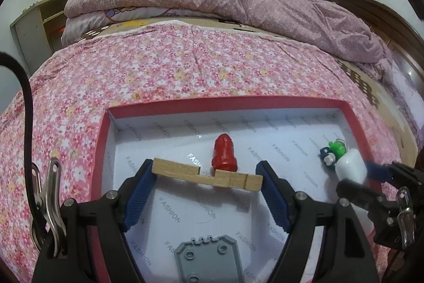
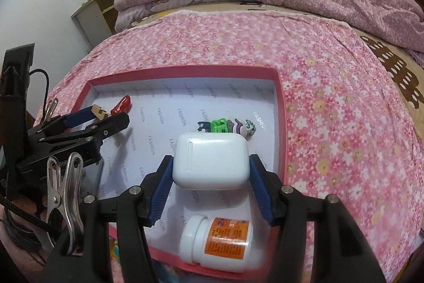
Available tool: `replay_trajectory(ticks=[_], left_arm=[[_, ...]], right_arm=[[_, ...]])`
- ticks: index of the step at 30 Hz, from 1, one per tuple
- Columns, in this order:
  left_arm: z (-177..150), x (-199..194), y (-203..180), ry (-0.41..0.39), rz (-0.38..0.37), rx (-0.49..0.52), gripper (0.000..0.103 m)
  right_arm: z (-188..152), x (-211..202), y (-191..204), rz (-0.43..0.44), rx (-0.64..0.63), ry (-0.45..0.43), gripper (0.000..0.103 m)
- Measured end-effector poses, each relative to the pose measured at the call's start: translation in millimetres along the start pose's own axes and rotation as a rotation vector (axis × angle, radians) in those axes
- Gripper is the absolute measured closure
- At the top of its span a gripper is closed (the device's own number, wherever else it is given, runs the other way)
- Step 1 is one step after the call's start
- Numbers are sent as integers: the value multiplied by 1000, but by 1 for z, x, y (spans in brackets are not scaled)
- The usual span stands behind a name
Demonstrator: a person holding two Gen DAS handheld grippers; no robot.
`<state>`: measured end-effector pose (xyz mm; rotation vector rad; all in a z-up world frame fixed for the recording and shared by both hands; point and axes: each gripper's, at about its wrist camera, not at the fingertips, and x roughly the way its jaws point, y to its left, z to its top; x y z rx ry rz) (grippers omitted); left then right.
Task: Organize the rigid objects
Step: 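Release the wooden stand into the tray while the right carries the earbud case over it, then lower the earbud case into the tray and open the right gripper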
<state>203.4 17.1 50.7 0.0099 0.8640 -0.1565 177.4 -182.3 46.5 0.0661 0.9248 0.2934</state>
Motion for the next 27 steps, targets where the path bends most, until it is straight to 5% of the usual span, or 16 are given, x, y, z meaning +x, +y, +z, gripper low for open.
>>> replay_trajectory(ticks=[11, 27], left_arm=[[-2, 1, -7, 9, 54, 31, 22], [-6, -23, 1, -6, 8, -31, 22]], right_arm=[[4, 3, 0, -6, -13, -14, 46], [-2, -25, 3, -15, -24, -99, 36]])
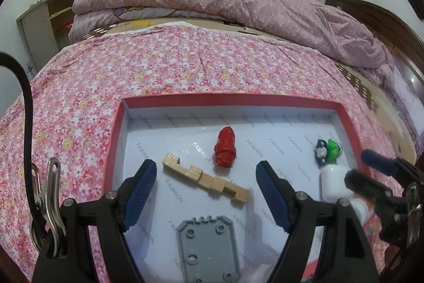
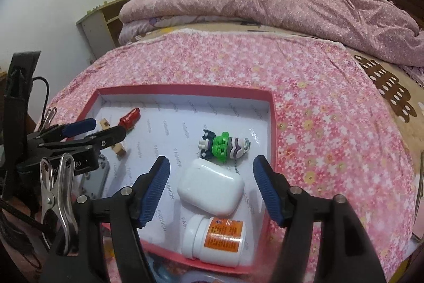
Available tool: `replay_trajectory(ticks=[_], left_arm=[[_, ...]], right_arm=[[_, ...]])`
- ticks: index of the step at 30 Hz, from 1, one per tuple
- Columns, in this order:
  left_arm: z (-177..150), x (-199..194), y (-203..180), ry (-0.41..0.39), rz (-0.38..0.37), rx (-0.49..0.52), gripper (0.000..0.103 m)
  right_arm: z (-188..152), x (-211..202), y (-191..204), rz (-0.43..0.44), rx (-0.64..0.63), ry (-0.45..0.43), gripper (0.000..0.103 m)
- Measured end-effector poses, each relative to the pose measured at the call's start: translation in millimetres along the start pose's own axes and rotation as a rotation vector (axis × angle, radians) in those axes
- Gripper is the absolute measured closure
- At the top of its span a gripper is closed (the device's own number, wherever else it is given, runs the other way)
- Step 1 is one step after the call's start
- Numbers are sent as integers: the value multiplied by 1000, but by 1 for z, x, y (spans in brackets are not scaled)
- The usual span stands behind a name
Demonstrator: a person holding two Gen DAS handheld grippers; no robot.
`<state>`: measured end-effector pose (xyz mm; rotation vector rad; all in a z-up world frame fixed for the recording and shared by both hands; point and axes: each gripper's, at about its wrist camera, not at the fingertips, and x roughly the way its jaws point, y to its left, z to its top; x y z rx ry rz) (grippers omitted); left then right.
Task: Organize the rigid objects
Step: 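Lower the earbud case into the tray and open the right gripper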
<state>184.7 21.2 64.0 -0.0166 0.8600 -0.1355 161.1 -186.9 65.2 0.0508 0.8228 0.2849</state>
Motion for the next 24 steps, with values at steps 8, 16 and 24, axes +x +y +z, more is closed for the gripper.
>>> replay_trajectory(ticks=[8, 16, 24], left_arm=[[-10, -23, -5, -35, 8, 27, 22], [-26, -50, -9, -53, -43, 1, 22], [-50, -77, -11, -72, -57, 2, 22]], right_arm=[[-7, -18, -2, 6, 14, -16, 36], [-21, -36, -2, 23, 46, -32, 36], [-43, -57, 2, 33, 52, -41, 36]])
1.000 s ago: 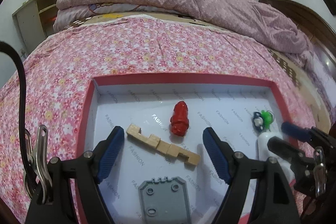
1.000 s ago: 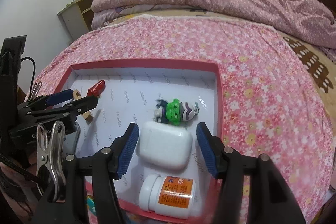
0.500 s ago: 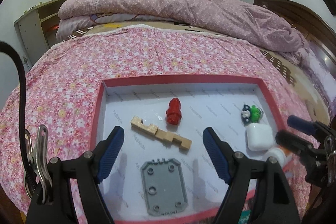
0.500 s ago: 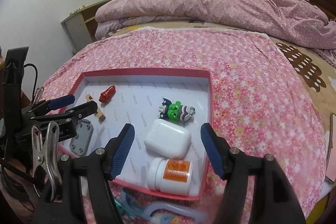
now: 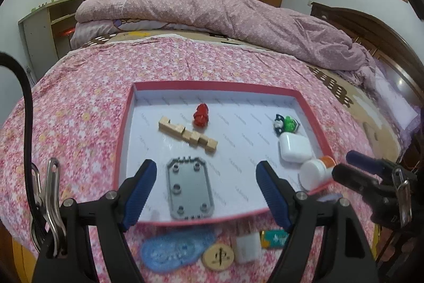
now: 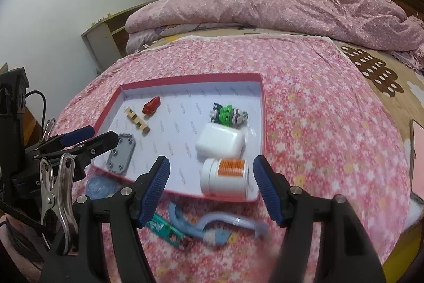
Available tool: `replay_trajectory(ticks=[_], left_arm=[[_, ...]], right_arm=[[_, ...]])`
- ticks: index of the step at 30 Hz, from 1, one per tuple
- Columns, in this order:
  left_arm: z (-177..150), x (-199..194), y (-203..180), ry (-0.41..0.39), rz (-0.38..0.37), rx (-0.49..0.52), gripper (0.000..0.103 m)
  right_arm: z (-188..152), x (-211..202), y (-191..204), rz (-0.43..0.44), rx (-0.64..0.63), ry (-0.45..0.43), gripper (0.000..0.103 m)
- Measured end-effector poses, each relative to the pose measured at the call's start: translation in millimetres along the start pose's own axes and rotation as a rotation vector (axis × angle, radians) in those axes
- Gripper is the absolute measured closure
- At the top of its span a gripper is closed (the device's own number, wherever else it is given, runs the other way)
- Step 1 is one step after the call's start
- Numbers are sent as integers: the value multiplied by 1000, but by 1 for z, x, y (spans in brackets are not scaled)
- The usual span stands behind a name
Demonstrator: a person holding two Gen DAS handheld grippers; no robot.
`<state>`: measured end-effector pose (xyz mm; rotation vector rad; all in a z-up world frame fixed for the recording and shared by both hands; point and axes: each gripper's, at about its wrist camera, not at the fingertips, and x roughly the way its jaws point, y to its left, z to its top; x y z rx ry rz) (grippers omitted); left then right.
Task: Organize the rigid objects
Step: 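Lower the earbud case into the tray and open the right gripper, then withdraw both grippers toward the blue correction tape and green lighter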
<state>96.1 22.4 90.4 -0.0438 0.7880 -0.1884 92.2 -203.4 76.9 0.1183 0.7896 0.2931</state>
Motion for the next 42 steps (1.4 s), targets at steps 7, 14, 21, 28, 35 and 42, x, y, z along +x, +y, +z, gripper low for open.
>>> replay_trajectory(ticks=[7, 14, 21, 28, 35, 42], left_arm=[[-22, -13, 10, 14, 9, 3, 22], [-42, -17, 24, 34, 27, -3, 22], [-57, -15, 37, 41, 87, 3, 22], [-66, -6, 43, 69, 97, -16, 22], [-73, -2, 48, 72, 95, -21, 22], [-73, -1, 51, 60, 88, -35, 22]], right_arm=[[-23, -12, 3, 17, 11, 8, 36], [-49, -20, 8, 20, -4, 31, 36], [-69, -16, 11, 70, -22, 64, 36], [-81, -11, 9, 102, 4, 93, 36], [-87, -4, 17, 156, -8, 115, 36], [-84, 11, 27, 146, -56, 125, 36]])
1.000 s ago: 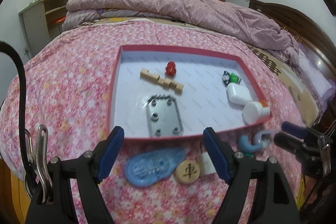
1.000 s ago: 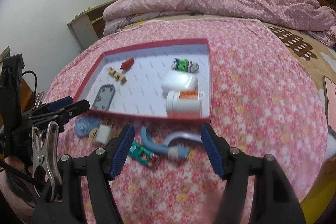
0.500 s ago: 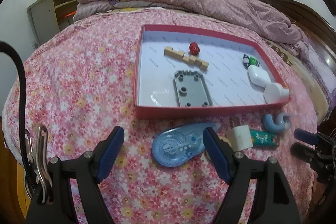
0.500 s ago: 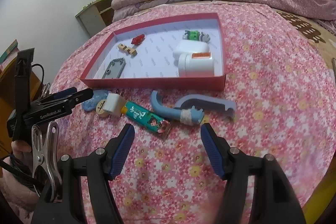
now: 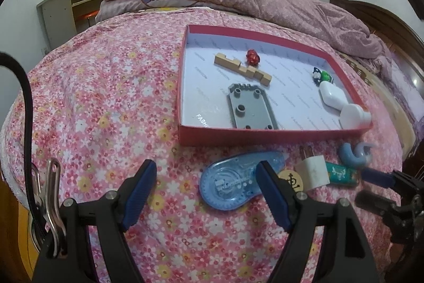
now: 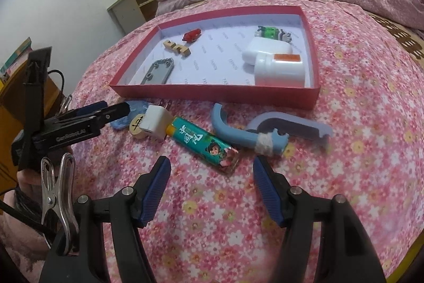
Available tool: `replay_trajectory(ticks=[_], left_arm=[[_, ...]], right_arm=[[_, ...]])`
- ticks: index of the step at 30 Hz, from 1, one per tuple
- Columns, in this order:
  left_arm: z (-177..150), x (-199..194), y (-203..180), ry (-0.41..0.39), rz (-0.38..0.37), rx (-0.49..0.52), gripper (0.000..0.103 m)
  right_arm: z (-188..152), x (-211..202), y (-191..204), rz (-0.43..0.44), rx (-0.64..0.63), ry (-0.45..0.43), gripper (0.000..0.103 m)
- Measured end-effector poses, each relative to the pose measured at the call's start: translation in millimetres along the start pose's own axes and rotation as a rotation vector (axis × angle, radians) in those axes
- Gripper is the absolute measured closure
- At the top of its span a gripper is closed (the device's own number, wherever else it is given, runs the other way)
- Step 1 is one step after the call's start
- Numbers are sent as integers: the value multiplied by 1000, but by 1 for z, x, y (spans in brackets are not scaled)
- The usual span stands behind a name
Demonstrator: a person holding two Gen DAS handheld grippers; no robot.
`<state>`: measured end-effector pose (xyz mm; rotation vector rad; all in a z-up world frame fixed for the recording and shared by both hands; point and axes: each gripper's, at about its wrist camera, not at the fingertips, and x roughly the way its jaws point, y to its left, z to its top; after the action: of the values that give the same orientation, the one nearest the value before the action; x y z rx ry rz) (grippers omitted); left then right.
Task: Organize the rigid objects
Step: 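Withdraw both grippers toward the blue correction tape and green lighter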
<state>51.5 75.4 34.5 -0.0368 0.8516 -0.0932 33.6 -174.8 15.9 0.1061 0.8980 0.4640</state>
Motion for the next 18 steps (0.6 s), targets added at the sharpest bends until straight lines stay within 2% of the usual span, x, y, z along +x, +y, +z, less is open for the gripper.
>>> replay_trajectory(ticks=[10, 13, 18], left_arm=[[-9, -6, -3, -5, -44, 56, 22], [-9, -3, -8, -5, -26, 99, 22], [-4, 6, -17, -7, -37, 170, 22]], right_arm=[[15, 23, 15, -53, -109, 0, 36], [15, 28, 24, -58, -155, 2, 36], [11, 30, 34, -110, -210, -5, 47]])
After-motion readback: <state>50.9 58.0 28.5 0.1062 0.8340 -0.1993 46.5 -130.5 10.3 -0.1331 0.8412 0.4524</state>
